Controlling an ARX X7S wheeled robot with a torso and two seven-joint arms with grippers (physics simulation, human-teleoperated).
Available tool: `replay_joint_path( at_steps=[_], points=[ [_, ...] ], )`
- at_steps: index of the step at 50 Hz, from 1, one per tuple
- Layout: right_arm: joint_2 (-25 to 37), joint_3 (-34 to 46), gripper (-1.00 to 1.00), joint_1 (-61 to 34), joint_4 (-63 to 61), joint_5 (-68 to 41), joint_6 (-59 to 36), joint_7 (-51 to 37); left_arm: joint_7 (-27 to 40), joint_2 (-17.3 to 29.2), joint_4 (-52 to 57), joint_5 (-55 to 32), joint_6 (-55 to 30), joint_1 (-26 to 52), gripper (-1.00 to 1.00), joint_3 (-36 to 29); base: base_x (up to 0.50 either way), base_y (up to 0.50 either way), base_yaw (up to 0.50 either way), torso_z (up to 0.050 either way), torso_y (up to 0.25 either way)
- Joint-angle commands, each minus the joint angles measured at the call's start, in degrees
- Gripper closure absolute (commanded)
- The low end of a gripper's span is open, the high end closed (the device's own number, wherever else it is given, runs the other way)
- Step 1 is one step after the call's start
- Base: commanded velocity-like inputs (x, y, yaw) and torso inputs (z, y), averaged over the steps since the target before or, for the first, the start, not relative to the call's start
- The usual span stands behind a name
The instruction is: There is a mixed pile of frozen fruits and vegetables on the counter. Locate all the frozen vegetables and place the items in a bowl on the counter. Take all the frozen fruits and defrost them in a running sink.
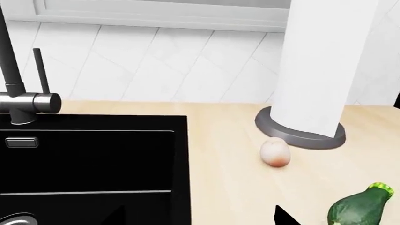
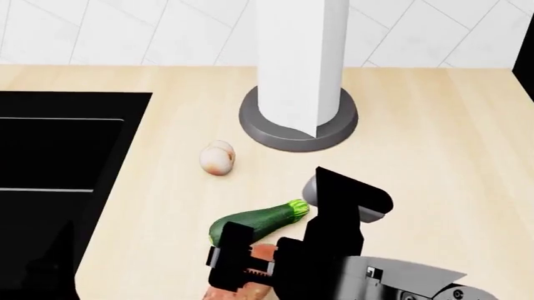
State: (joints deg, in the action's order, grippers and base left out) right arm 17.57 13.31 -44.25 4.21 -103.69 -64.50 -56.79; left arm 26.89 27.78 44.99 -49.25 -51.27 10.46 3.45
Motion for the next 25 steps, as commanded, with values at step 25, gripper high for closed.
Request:
replay_joint_path(
  at_steps=[25],
  points=[
    [7.07,-6.84,1.0,-12.95,-9.91,-5.44,3.03,-7.7,-1.18,0.31,-2.13,0.32,-1.75,6.64,-1.0,-5.86,0.0,0.0,0.0,0.0,0.0]
  ],
)
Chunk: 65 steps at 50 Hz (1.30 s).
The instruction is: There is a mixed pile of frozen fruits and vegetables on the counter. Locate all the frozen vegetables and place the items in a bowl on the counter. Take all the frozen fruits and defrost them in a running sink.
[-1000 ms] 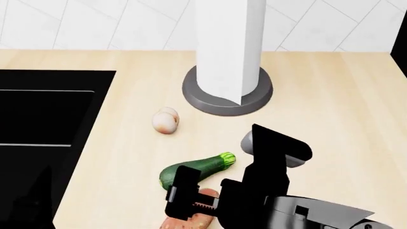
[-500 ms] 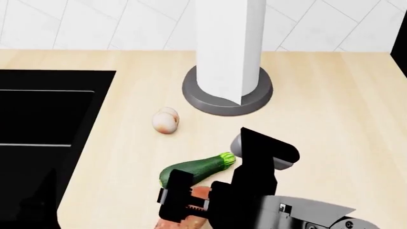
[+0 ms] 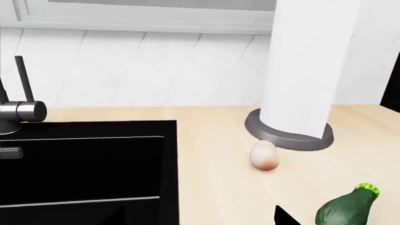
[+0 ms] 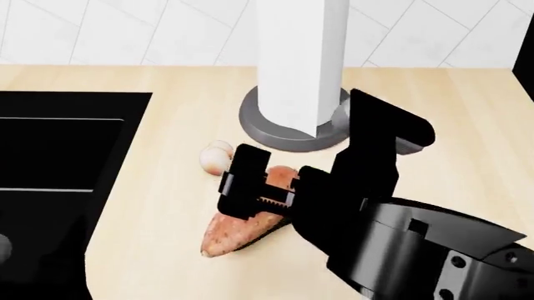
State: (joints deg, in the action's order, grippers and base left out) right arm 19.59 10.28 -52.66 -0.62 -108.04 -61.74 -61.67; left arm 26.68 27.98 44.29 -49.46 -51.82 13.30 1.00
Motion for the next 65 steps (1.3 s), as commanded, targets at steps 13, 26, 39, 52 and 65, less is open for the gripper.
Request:
replay_joint_path(
  at_steps=[13,26,39,52,65],
  points=[
    [12.25,-9.52,1.0,-9.47,-9.19,10.24,3.98,-0.03,-9.88,-3.86,-12.96,-2.23,-2.17,14.96,-1.0,-10.17,0.0,0.0,0.0,0.0,0.0],
    [13.51,-10.35,1.0,-9.11,-9.97,6.24,3.89,-2.98,-21.83,-7.05,-27.45,4.95,-1.1,27.52,-1.0,-24.14,0.0,0.0,0.0,0.0,0.0],
    [12.49,-8.1,1.0,-7.93,-9.66,4.56,2.79,-2.93,-29.24,-11.51,-40.12,8.08,2.19,32.16,-1.0,-30.31,0.0,0.0,0.0,0.0,0.0],
    [12.24,-7.26,1.0,-6.46,-10.05,3.35,2.73,-3.25,-35.17,-16.71,-55.81,13.47,7.43,36.0,-1.0,-36.74,0.0,0.0,0.0,0.0,0.0],
    [12.52,-7.59,1.0,-5.26,-10.62,2.67,3.44,-3.3,-35.68,-17.5,-59.5,14.24,8.33,36.12,-1.0,-37.93,0.0,0.0,0.0,0.0,0.001]
  ],
)
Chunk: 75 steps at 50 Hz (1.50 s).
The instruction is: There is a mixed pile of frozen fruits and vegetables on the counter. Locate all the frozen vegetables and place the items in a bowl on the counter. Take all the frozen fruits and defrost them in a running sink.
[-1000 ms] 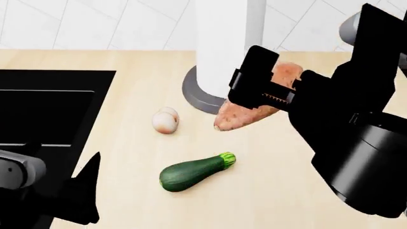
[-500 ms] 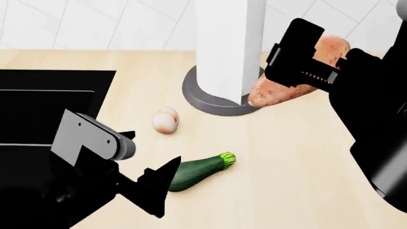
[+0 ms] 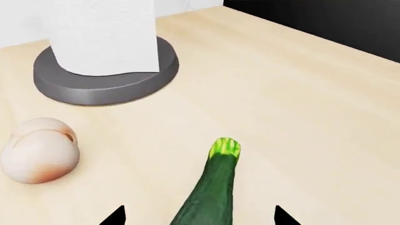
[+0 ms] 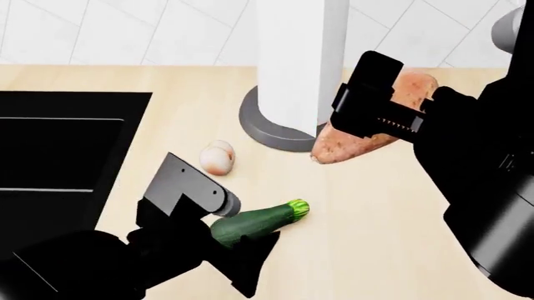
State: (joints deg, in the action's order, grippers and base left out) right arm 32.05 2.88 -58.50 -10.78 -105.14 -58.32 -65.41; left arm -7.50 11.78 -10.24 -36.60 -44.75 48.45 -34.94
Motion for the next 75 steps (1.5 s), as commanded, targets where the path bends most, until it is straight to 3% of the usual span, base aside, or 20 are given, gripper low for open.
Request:
replay_joint_path(
  at_steps=[1,8,9,21,27,33,40,46,52,57,61,64,69,75],
  points=[
    [0.16,-0.19,1.0,0.36,-0.52,-0.46,-0.01,0.28,-1.5,-1.08,-4.66,1.26,1.02,0.85,-1.0,-2.05,0.0,0.0,0.0,0.0,0.0],
    [0.31,-0.09,1.0,0.17,-0.97,-1.07,0.2,-0.28,-1.26,-0.56,-2.87,0.08,-0.45,0.52,-1.0,-1.91,0.0,0.0,0.0,0.0,0.0],
    [0.41,0.13,1.0,-0.04,-0.91,-0.88,-0.12,0.18,0.05,-0.47,-2.15,0.87,0.63,0.31,1.0,-1.57,0.0,0.0,0.0,0.0,0.0],
    [3.04,2.56,1.0,-1.14,-2.38,2.39,-4.29,5.14,5.25,2.52,6.91,-1.78,-3.06,-0.13,1.0,2.02,0.0,0.0,0.0,0.0,0.0],
    [4.78,5.61,1.0,-1.24,-4.43,3.96,-9.3,11.22,10.79,6.04,14.82,-5.96,-5.08,-2.38,1.0,9.27,0.0,0.0,0.0,0.0,0.002],
    [6.75,8.95,1.0,-3.71,-11.0,15.56,-12.37,21.0,15.87,8.6,22.59,-8.81,-8.54,-2.57,1.0,13.37,0.0,0.0,0.0,0.0,0.0],
    [9.62,4.67,1.0,0.71,-14.66,23.97,-6.32,18.84,21.3,11.24,28.28,-11.8,-10.87,-4.22,1.0,19.01,0.0,0.0,0.0,0.0,0.0],
    [14.35,16.53,1.0,-3.58,-21.8,35.81,-10.99,28.16,25.52,11.9,32.46,-14.37,-13.35,-4.1,1.0,22.28,0.0,0.0,0.0,0.0,0.0],
    [15.87,14.84,1.0,-0.68,-25.76,33.66,-9.56,27.97,30.78,12.94,37.91,-18.08,-14.55,-7.68,1.0,27.99,0.0,0.0,0.0,0.0,0.0],
    [17.45,10.33,1.0,7.2,-30.13,33.33,-4.23,25.07,37.97,14.08,44.12,-22.28,-17.14,-10.82,1.0,33.85,0.0,0.0,0.0,0.0,0.002],
    [17.12,8.99,1.0,8.39,-32.18,30.84,-3.57,22.56,38.33,16.37,46.99,-21.22,-17.64,-13.15,1.0,33.07,0.0,0.0,0.0,0.0,0.0],
    [17.32,8.29,1.0,8.85,-32.87,29.92,-3.3,21.39,40.3,16.57,48.38,-24.46,-17.97,-14.65,1.0,36.93,0.0,0.0,0.0,0.0,0.0],
    [18.17,7.04,1.0,10.61,-33.95,28.9,-2.55,20.22,40.23,16.24,49.05,-23.46,-16.78,-16.87,1.0,36.55,-0.28,0.0,0.0,0.0,0.0],
    [19.23,6.47,1.0,8.31,-34.43,26.02,-3.63,18.44,42.17,17.94,51.64,-29.41,-18.53,-17.66,1.0,40.59,-0.28,0.0,0.0,0.0,0.0]
  ],
)
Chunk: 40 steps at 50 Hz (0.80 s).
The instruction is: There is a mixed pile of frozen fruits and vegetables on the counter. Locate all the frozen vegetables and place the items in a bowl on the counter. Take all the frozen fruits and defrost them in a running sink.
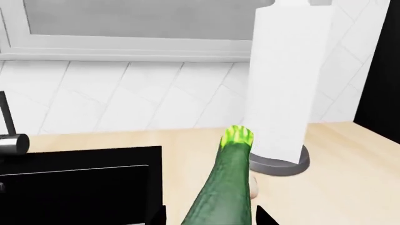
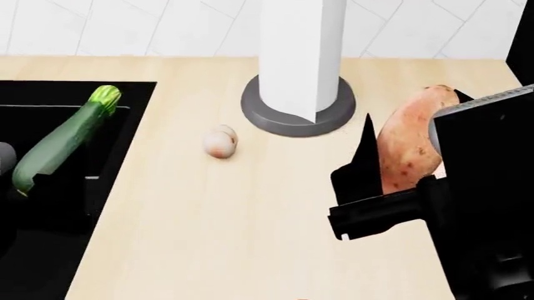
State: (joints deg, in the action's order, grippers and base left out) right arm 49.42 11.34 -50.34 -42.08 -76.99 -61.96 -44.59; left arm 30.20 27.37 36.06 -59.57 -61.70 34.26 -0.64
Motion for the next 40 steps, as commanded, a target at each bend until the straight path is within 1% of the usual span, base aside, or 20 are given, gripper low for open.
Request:
replay_joint_path(
  at_steps=[1,3,6,15,22,29,37,40],
  points=[
    [1.94,-1.98,1.0,-0.36,-3.14,-2.55,-0.2,-2.68,4.74,1.05,4.55,-4.97,-1.49,-2.22,1.0,4.36,-0.28,0.0,0.0,0.0,0.0],
    [1.77,-1.65,1.0,-0.86,-3.16,-2.65,-0.44,-2.78,4.62,0.54,4.16,-4.06,-1.28,-1.73,1.0,3.27,-0.28,0.0,0.0,0.0,0.0],
    [1.7,-1.59,1.0,-0.28,-3.61,-2.76,-0.25,-3.09,5.14,1.09,4.83,-5.4,-1.63,-1.89,1.0,4.24,-0.31,0.0,0.0,0.0,0.0],
    [2.18,-2.24,1.0,-0.25,-4.35,-4.12,0.16,-4.5,5.18,0.56,4.86,-4.55,-0.98,-2.16,1.0,3.18,-0.41,0.0,0.0,0.0,0.0],
    [2.47,-2.86,1.0,1.53,-5.19,-3.52,1.22,-4.83,5.88,0.52,5.12,-5.13,-1.13,-1.88,1.0,3.18,-0.46,0.0,0.0,0.0,0.0],
    [2.61,-2.92,1.0,2.15,-5.29,-3.36,1.64,-4.8,6.36,1.67,6.01,-7.04,-1.3,-2.45,1.0,4.74,-0.47,0.0,0.0,0.0,0.0],
    [2.27,-2.65,1.0,2.73,-5.25,-2.59,2.14,-4.65,6.09,1.78,5.8,-6.3,-0.52,-2.81,1.0,4.61,-0.47,0.0,0.0,0.002,0.0],
    [1.93,-2.67,1.0,3.38,-5.28,-1.46,2.8,-4.09,5.93,1.78,5.67,-5.95,-0.26,-2.97,1.0,4.41,-0.13,0.0,0.0,0.0,0.0]
  ],
)
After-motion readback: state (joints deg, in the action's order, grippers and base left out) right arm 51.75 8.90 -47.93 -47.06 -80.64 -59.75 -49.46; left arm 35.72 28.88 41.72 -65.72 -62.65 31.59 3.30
